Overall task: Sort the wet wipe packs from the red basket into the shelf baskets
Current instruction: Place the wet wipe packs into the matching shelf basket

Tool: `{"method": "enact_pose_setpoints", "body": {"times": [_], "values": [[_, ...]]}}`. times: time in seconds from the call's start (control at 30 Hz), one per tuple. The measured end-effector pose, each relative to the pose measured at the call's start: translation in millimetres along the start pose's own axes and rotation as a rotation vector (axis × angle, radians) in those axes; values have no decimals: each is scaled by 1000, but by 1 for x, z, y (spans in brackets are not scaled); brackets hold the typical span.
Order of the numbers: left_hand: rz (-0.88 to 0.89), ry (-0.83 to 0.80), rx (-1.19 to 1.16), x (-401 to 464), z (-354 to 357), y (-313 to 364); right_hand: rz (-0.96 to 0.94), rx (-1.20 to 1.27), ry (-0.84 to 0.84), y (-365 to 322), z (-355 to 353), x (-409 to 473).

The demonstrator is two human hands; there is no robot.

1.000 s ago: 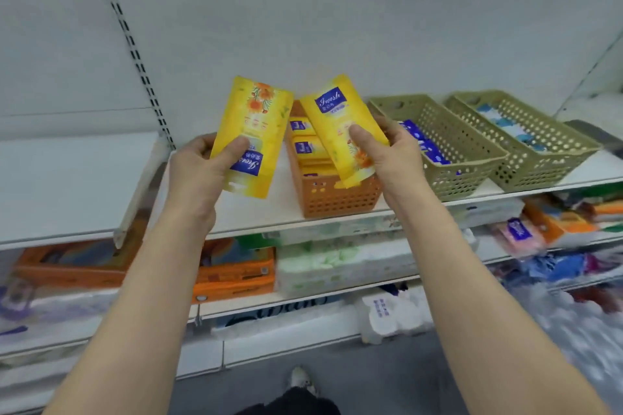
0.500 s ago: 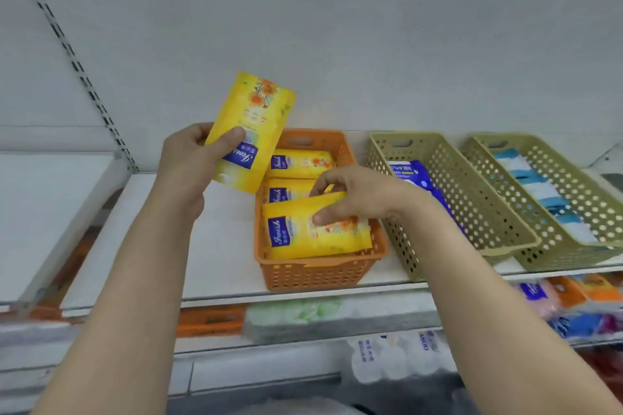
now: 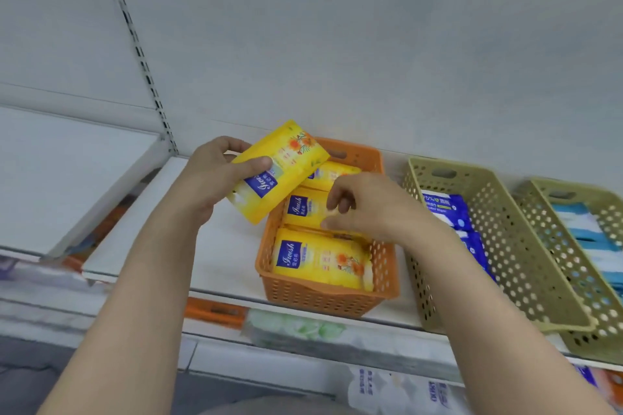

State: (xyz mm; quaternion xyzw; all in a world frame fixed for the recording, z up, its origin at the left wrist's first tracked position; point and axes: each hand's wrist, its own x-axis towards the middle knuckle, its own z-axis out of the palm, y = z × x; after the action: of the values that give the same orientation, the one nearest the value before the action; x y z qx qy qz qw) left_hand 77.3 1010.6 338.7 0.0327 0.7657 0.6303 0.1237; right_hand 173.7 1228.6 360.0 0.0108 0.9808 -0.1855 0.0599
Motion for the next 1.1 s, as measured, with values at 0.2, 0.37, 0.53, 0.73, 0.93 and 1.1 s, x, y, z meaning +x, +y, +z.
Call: {"method": "enact_pose_setpoints", "body": {"times": [0.2,0.37,0.53,0.73,0.93,1.1], "values": [[26,-291,178,1,12,17,-134,271,121,2,-33,21],[45,-369,194,7,29,20,-25,499,-81,24,-29,38],[129,-53,285,22,35,-3,157,794,217,47,-41,42],[122,-72,322,22,45,-14,307,571,220,61,-34,71],[155,-78,356,22,48,-21,253,418,159,48,-1,103],[202,-65,395,21,52,-29,157,32,283,47,19,105]]}}
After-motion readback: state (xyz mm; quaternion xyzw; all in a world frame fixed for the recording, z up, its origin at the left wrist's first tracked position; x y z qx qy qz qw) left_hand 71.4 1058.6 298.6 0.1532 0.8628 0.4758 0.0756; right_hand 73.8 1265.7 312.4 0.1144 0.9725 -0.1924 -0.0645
